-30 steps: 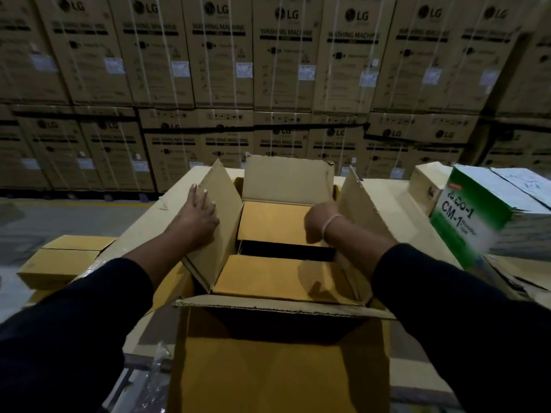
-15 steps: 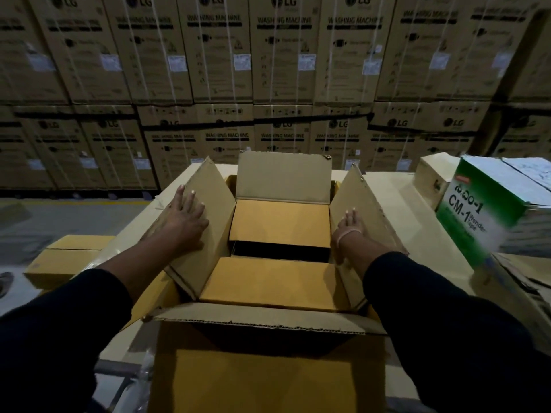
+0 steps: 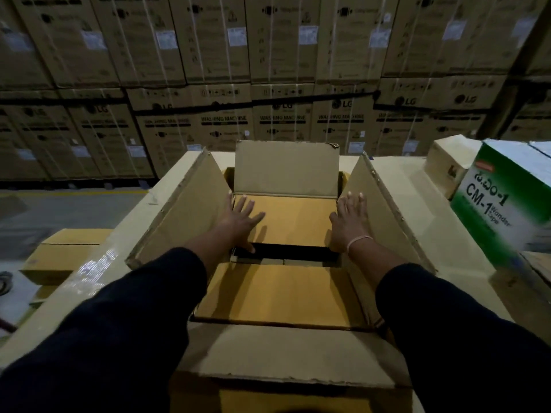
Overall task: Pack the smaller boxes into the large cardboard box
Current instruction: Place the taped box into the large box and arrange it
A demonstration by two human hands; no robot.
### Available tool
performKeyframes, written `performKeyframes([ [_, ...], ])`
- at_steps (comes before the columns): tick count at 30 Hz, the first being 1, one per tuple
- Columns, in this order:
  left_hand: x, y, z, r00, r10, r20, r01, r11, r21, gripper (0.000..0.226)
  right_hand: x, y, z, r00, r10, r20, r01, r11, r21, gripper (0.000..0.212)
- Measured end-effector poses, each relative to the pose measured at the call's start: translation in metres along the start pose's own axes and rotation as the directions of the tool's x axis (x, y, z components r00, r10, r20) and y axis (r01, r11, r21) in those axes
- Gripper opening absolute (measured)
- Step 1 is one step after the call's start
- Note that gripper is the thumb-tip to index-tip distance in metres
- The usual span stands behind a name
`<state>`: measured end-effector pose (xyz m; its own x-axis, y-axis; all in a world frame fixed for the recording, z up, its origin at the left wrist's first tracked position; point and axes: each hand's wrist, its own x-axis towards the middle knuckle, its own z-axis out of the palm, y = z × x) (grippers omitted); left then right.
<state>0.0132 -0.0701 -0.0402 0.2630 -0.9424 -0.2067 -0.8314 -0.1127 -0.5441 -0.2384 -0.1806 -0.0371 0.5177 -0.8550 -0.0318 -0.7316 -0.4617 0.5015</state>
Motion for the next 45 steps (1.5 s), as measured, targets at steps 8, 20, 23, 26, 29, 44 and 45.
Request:
performKeyframes([
  [8, 0.041, 0.035, 0.036, 0.969, 0.195, -0.151, -0.191, 0.981, 0.038, 0.111, 0.002, 0.002, 0.024, 0.981, 0.013, -0.193, -0.010, 1.000, 0.017, 0.058],
  [20, 0.059, -0.020, -0.028, 0.912, 0.253, -0.322, -0.321, 0.930, -0.179, 0.032, -0.003, 0.004, 0.012, 0.909, 0.161, -0.383, -0.062, 0.964, 0.259, 0.023],
  [23, 0.074, -0.044, -0.057, 0.899, 0.218, -0.380, -0.311, 0.928, -0.204, 0.023, -0.006, 0.006, 0.011, 0.886, 0.216, -0.411, -0.071, 0.938, 0.339, 0.020],
  [26, 0.102, -0.063, -0.073, 0.889, 0.144, -0.435, -0.235, 0.958, -0.163, 0.030, -0.007, 0.006, 0.013, 0.899, 0.205, -0.386, -0.073, 0.942, 0.329, 0.024],
  [29, 0.130, -0.071, -0.076, 0.855, -0.015, -0.518, -0.054, 0.991, -0.119, 0.070, -0.006, 0.003, 0.013, 0.919, 0.184, -0.350, -0.068, 0.945, 0.319, 0.030],
  [44, 0.148, -0.081, -0.048, 0.995, 0.101, -0.016, -0.102, 0.978, -0.181, 0.080, -0.004, -0.018, 0.015, 0.967, -0.171, 0.190, 0.121, 0.961, 0.251, 0.066],
  [45, 0.142, -0.083, -0.047, 0.995, 0.096, -0.002, -0.095, 0.979, -0.181, 0.080, -0.002, -0.020, 0.011, 0.946, -0.206, 0.251, 0.123, 0.942, 0.311, 0.068],
])
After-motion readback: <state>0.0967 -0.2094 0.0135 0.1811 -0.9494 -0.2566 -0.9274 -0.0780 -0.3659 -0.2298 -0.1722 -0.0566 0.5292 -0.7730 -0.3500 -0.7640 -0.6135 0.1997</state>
